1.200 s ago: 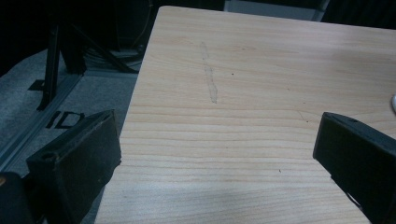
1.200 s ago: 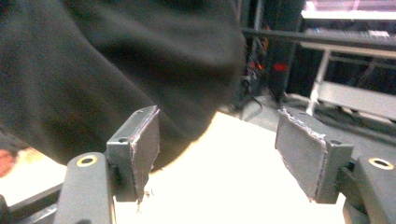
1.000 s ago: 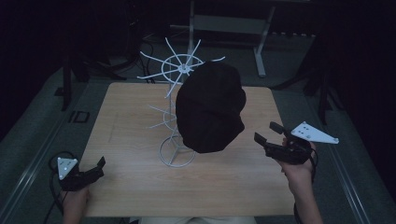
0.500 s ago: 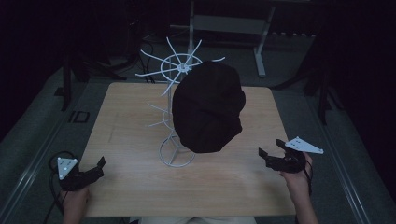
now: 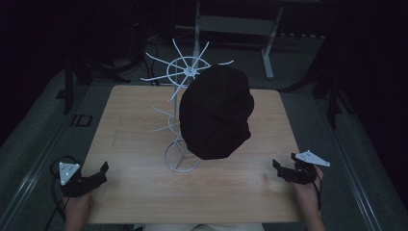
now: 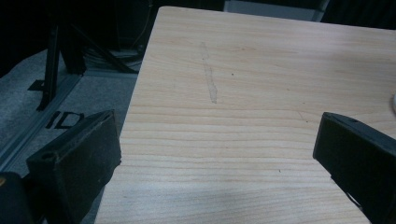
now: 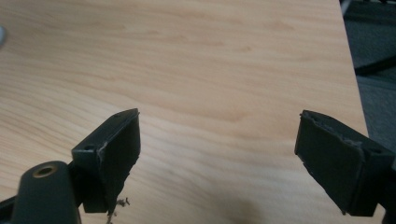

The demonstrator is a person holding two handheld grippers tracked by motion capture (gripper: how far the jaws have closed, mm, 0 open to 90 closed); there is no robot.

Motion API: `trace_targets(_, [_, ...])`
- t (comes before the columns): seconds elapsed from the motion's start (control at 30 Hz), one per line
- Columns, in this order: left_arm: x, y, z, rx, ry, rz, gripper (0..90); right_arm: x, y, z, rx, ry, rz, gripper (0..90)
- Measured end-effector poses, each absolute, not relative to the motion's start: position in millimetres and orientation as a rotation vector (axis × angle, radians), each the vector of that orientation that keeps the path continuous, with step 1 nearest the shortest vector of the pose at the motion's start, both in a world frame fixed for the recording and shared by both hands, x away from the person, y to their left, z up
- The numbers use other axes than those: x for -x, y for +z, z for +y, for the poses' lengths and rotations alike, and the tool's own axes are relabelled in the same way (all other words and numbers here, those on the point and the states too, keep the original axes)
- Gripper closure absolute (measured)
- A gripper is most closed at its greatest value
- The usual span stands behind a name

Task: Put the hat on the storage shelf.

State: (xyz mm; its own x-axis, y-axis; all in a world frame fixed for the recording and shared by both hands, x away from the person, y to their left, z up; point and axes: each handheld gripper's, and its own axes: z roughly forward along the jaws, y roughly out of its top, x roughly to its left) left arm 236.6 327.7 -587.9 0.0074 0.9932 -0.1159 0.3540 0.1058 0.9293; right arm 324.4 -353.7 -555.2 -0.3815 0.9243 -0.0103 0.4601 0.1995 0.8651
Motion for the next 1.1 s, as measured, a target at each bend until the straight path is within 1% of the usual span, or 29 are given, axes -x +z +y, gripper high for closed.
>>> trace_targets(0.33, [-236.8,-588.0,327.5,-1.392,0.912,1.498,1.5,-312.4,-568.1,-374.6,-1.358,1.028,1.854,13.9])
trace_targets(0.53, [-237.0,-588.0,327.7,-1.391,0.909,1.499,1.5,-307.6,-569.9,-385.4,-1.398,0.983,1.808,14.0])
trace_targets(1.1, [-236.9,-588.0,328.3,-1.385,0.907,1.502,1.4,-309.8,-572.1,-395.5,-1.431,0.944,1.738,14.2])
